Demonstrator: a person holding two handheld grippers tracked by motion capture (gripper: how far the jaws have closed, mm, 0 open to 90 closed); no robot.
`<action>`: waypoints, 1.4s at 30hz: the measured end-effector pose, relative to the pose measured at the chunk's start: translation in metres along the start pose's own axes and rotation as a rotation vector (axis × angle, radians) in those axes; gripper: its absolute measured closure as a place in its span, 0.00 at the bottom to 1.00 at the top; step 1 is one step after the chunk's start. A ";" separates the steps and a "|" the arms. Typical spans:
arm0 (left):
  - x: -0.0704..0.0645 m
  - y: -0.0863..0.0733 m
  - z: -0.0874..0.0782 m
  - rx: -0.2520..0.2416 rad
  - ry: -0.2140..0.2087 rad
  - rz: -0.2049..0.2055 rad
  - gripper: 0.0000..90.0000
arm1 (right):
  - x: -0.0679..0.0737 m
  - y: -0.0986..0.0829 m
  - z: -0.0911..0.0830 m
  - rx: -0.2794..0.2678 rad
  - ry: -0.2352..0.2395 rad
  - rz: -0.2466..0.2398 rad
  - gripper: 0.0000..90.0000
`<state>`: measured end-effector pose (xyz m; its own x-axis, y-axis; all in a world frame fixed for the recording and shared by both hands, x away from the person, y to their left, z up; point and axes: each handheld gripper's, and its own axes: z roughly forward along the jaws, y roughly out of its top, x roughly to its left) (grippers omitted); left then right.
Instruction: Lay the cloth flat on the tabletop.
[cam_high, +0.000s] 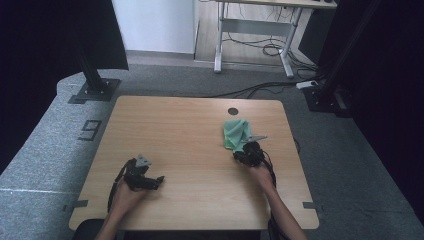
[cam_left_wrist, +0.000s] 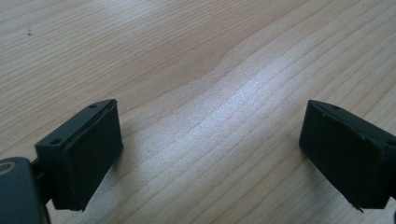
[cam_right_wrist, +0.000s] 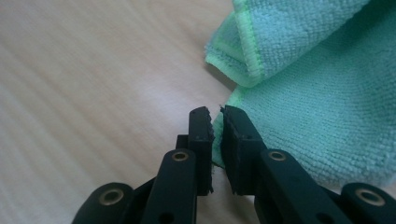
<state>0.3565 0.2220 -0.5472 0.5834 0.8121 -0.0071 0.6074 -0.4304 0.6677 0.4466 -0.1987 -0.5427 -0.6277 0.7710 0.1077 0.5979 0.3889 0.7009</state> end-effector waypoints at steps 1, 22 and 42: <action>-0.002 0.002 -0.001 -0.001 -0.012 0.012 0.08 | 0.003 -0.001 0.000 0.001 0.001 -0.006 0.90; -0.035 0.039 -0.001 -0.075 -0.108 0.124 0.35 | 0.063 -0.020 -0.009 0.005 0.096 -0.101 0.90; -0.084 0.132 0.055 -0.144 -0.262 0.267 0.48 | 0.092 -0.028 -0.010 -0.009 0.144 -0.179 0.89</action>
<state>0.4173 0.0750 -0.4989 0.8396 0.5431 0.0038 0.3446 -0.5382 0.7691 0.3665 -0.1439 -0.5453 -0.7884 0.6098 0.0807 0.4669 0.5078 0.7240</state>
